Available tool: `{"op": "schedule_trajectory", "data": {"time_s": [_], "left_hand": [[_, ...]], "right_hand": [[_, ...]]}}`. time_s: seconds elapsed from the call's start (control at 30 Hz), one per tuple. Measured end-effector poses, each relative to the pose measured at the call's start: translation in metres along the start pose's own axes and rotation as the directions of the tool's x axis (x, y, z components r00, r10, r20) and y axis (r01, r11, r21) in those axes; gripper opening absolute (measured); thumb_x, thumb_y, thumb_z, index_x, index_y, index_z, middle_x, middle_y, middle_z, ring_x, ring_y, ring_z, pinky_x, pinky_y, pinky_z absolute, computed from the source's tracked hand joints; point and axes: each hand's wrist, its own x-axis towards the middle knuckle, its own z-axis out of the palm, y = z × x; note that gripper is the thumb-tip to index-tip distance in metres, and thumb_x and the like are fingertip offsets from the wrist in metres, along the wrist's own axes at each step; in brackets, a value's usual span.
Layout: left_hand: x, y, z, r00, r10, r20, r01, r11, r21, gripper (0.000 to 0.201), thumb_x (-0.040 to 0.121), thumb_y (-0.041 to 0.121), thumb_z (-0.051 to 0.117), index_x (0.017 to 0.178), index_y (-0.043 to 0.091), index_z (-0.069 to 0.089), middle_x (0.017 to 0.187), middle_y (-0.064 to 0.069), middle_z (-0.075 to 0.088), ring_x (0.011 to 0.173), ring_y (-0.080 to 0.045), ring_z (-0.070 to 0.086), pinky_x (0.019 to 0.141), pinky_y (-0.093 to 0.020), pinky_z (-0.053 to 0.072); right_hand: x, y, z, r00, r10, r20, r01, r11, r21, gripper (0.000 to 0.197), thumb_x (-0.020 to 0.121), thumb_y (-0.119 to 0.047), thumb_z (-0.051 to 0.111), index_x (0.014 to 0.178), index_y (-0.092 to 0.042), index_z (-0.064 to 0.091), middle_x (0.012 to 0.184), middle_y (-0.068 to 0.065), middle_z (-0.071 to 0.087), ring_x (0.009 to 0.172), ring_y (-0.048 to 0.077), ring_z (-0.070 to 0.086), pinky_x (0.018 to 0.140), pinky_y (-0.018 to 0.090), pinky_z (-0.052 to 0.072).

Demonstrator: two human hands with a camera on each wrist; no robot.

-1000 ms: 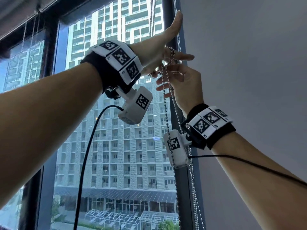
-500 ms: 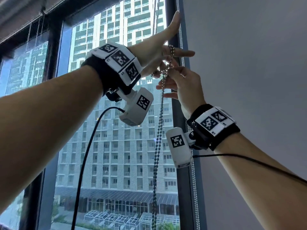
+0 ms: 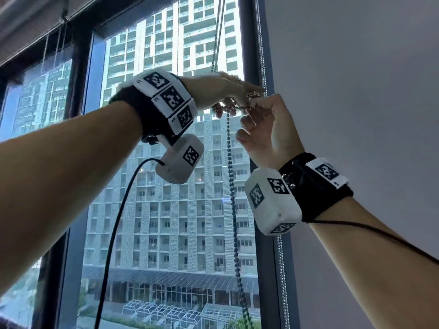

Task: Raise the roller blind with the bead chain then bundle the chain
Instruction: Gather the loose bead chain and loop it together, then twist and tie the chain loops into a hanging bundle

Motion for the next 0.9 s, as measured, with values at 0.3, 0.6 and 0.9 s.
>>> {"op": "schedule_trajectory", "data": {"time_s": [0.3, 0.6, 0.9], "left_hand": [[-0.001, -0.018, 0.000, 0.993, 0.008, -0.120, -0.020, 0.995, -0.095, 0.038, 0.073, 0.020, 0.049, 0.101, 0.003, 0.069, 0.095, -0.005, 0.068, 0.073, -0.003, 0.060, 0.074, -0.020, 0.048], [-0.005, -0.043, -0.007, 0.955, -0.089, -0.283, -0.127, 0.738, -0.663, 0.042, 0.080, -0.024, 0.030, 0.109, -0.014, 0.060, 0.102, -0.022, 0.069, 0.089, -0.025, 0.072, 0.084, -0.030, 0.058], [-0.013, -0.054, 0.005, 0.962, -0.068, -0.266, -0.164, 0.637, -0.753, 0.048, 0.075, -0.018, 0.024, 0.096, -0.008, 0.066, 0.056, -0.005, 0.054, 0.054, -0.017, 0.049, 0.057, -0.027, 0.045]], "right_hand": [[-0.005, -0.006, -0.004, 0.953, 0.089, 0.289, -0.026, 0.977, -0.213, 0.015, 0.090, -0.016, 0.046, 0.089, -0.012, 0.060, 0.045, -0.004, 0.028, 0.038, 0.009, 0.016, 0.038, 0.021, 0.016], [-0.033, -0.011, -0.010, 0.872, 0.249, 0.422, 0.058, 0.804, -0.593, 0.027, 0.090, -0.018, 0.044, 0.086, -0.002, 0.065, 0.058, -0.002, 0.052, 0.046, 0.012, 0.028, 0.043, 0.027, 0.015], [-0.049, 0.021, -0.022, 0.886, 0.257, 0.386, 0.395, 0.016, -0.918, 0.036, 0.097, -0.003, 0.040, 0.067, -0.017, 0.054, 0.065, -0.005, 0.050, 0.059, 0.014, 0.045, 0.062, 0.028, 0.040]]}}
